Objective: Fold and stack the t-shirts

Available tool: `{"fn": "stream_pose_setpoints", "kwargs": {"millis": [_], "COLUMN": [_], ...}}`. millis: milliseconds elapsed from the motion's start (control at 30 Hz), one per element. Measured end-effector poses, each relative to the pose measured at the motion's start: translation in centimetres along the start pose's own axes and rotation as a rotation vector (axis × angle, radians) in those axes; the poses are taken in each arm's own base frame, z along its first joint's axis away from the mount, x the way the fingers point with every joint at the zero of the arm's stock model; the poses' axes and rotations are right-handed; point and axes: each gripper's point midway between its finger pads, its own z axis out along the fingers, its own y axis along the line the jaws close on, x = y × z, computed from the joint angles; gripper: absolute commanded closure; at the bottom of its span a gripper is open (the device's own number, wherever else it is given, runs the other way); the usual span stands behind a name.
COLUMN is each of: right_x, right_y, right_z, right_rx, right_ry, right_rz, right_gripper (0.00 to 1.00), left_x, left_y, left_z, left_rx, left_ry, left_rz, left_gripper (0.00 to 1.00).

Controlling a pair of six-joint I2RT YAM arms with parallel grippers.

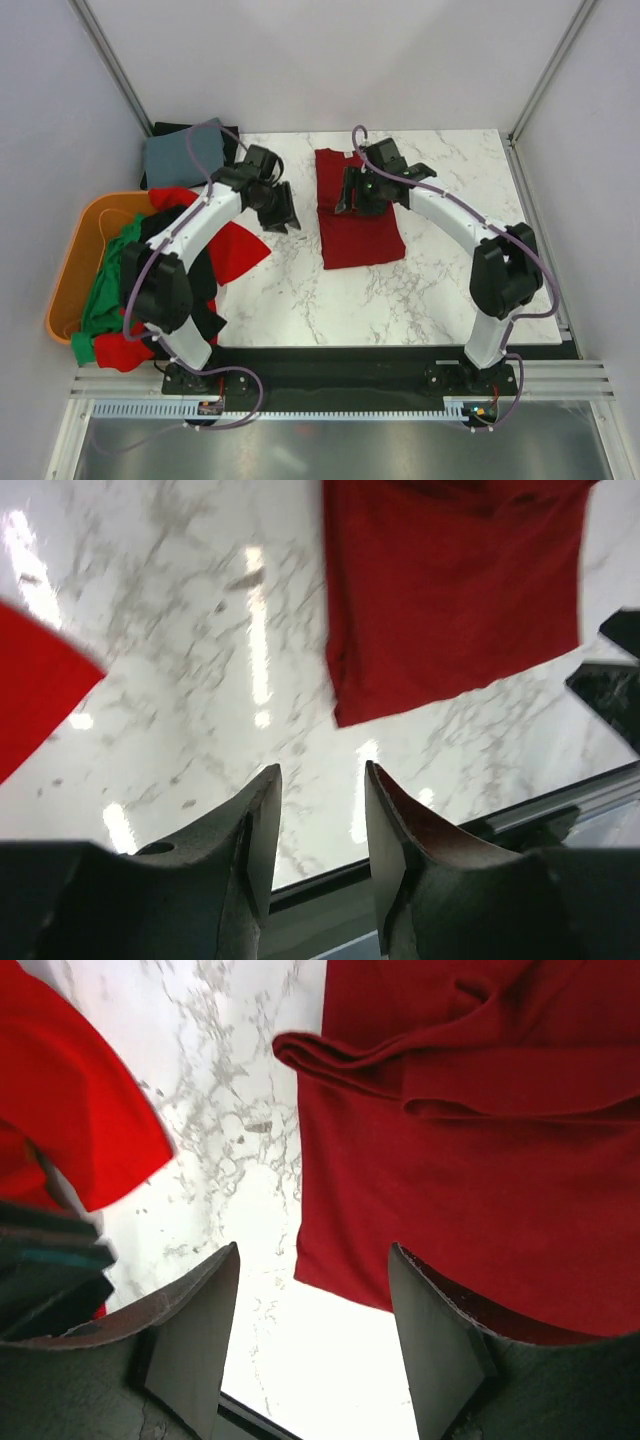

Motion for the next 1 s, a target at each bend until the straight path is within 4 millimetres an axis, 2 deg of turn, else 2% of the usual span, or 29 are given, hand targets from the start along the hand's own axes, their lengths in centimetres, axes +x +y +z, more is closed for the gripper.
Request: {"fn": "stream_pose_setpoints", "kwargs": {"millis": [100, 233, 400, 567, 700, 800, 867, 933, 967, 1000], "right_x": [2.3, 3.7, 3.6, 2.5, 0.4, -2.7, -5.5, -7.4, -8.2, -8.7], "right_y": [0.0, -2.4, -4.3, -5.0, -5.4, -5.5, -5.4, -5.3, -5.3, -5.3], "right_z": [2.1, 5.1, 8.4, 10.1, 11.4, 12.5, 13.4, 13.5, 13.4, 13.0], "right_rx": [0.006, 0.064, 0.119, 0.147, 0.169, 0.183, 0.182, 0.182, 0.181, 0.187], "right_ry": [0.071, 0.137, 0.172, 0.169, 0.148, 0.1, 0.041, -0.003, -0.021, -0.035], "right_rz": [-0.011, 0.005, -0.006, -0.03, -0.044, -0.051, -0.06, -0.067, -0.069, -0.069], "right_gripper": [0.32, 0.33, 0.34, 0.33, 0.34, 0.33, 0.33, 0.33, 0.33, 0.33], "left_x": [4.5, 9.0, 10.8, 11.8, 11.8, 11.5, 11.4, 11.3, 11.2, 11.2], "left_y": [3.5, 7.3, 8.5, 9.5, 9.7, 9.6, 9.4, 9.4, 9.5, 9.6], "left_z": [-0.9, -2.9, -6.1, -7.0, -7.2, -7.4, -7.4, -7.4, -7.4, -7.4], "left_rx": [-0.07, -0.136, -0.111, -0.107, -0.098, -0.089, -0.084, -0.084, -0.088, -0.092], "left_ry": [0.036, 0.029, -0.091, -0.162, -0.196, -0.217, -0.226, -0.229, -0.232, -0.237], "left_rz": [-0.003, 0.012, 0.064, 0.089, 0.101, 0.108, 0.11, 0.111, 0.111, 0.111], "left_gripper": [0.55, 0.55, 0.57, 0.58, 0.58, 0.59, 0.59, 0.59, 0.56, 0.48]}}
